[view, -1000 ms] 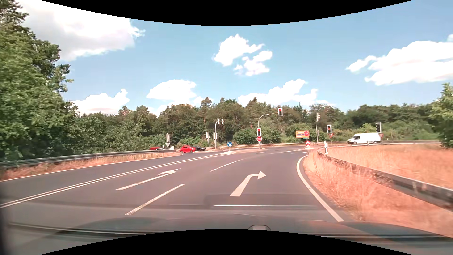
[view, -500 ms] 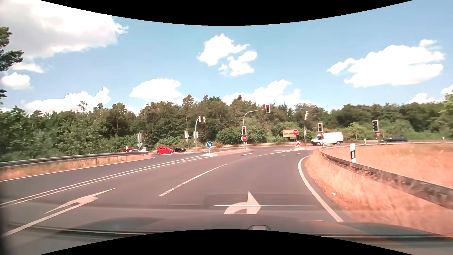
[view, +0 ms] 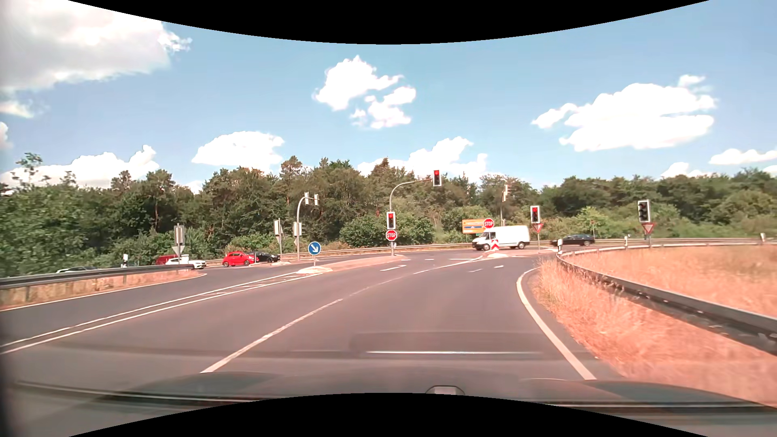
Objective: Follow the waypoints while adhering to traffic rules and regulations
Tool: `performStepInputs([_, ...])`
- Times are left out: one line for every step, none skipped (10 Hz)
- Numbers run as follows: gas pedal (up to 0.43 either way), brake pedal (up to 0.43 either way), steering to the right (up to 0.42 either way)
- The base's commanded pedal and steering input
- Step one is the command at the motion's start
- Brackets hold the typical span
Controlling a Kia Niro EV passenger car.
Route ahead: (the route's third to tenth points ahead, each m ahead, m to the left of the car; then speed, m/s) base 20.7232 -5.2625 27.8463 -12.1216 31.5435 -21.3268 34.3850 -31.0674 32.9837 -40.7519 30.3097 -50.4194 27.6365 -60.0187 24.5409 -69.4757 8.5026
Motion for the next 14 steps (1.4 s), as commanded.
performStepInputs([0.0, 0.073, 0.072])
performStepInputs([0.0, 0.104, 0.072])
performStepInputs([0.0, 0.128, 0.073])
performStepInputs([0.0, 0.152, 0.074])
performStepInputs([0.0, 0.171, 0.078])
performStepInputs([0.0, 0.189, 0.082])
performStepInputs([0.0, 0.201, 0.089])
performStepInputs([0.0, 0.207, 0.092])
performStepInputs([0.0, 0.213, 0.099])
performStepInputs([0.0, 0.22, 0.102])
performStepInputs([0.0, 0.22, 0.103])
performStepInputs([0.0, 0.226, 0.105])
performStepInputs([0.0, 0.226, 0.108])
performStepInputs([0.0, 0.226, 0.114])
